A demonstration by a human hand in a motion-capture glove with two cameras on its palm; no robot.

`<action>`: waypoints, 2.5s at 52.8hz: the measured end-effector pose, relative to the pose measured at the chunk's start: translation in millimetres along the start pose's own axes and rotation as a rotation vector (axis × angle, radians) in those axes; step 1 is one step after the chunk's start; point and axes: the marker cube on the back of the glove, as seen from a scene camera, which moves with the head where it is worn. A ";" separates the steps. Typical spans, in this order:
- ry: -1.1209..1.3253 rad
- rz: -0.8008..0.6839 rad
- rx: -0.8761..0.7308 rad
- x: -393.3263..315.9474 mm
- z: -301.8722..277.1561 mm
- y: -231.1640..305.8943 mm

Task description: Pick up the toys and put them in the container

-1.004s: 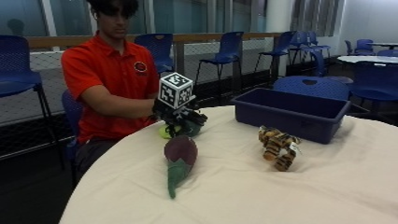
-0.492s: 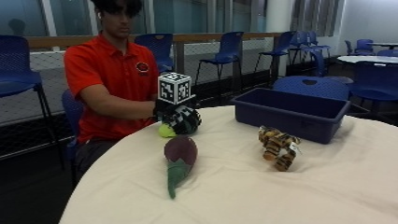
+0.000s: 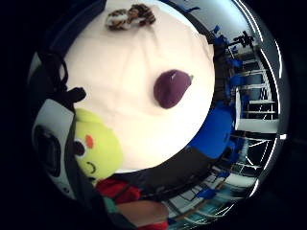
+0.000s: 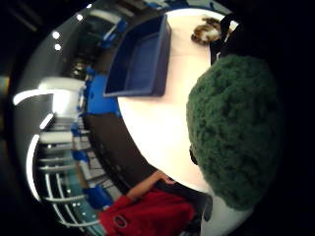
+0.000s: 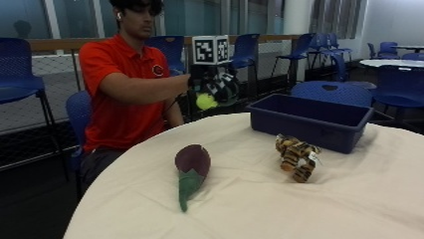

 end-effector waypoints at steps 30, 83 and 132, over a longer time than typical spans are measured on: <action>0.006 -0.222 0.071 -162.5 -14.3 -190.4; 0.030 0.135 -0.135 105.6 64.3 -102.0; -0.006 0.405 -0.296 221.1 143.2 -28.5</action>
